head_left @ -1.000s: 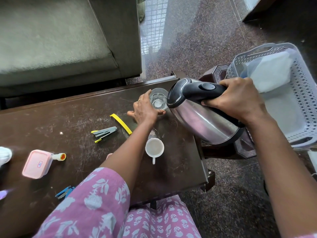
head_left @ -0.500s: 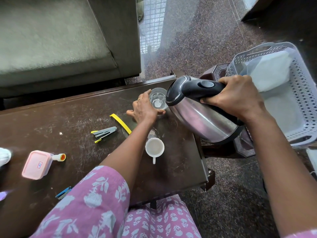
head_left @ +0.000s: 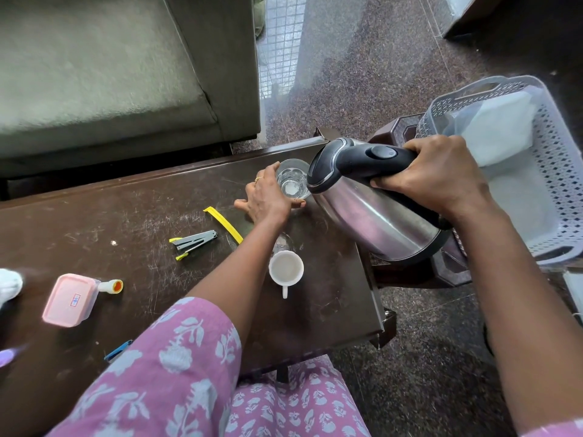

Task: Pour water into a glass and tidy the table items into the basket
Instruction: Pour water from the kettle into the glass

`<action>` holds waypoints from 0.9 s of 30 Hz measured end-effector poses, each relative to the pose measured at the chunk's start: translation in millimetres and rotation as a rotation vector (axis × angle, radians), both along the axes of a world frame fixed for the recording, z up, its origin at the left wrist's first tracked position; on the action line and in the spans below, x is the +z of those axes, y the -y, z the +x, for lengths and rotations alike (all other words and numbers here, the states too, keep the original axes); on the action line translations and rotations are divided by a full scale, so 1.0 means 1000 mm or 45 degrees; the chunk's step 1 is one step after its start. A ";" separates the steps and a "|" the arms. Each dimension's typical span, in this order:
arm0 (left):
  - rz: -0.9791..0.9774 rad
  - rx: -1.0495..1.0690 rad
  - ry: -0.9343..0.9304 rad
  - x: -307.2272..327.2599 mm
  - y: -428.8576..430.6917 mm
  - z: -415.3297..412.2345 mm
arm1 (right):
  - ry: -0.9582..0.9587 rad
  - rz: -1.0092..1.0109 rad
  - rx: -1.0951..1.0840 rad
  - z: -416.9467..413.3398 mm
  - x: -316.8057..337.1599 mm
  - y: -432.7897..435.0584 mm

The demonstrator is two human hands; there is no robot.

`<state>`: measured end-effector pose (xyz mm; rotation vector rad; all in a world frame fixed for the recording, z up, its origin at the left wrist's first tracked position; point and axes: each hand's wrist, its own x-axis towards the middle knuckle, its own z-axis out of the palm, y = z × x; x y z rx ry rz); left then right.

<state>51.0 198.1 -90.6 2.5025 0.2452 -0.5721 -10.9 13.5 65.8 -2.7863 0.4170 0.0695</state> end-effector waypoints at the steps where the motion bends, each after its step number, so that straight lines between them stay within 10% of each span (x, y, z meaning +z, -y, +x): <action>1: -0.003 0.001 0.000 0.000 0.000 0.000 | 0.000 -0.003 0.001 0.000 0.001 0.000; 27: -0.017 0.011 -0.003 0.001 0.000 -0.001 | 0.006 0.024 -0.035 0.000 0.005 -0.006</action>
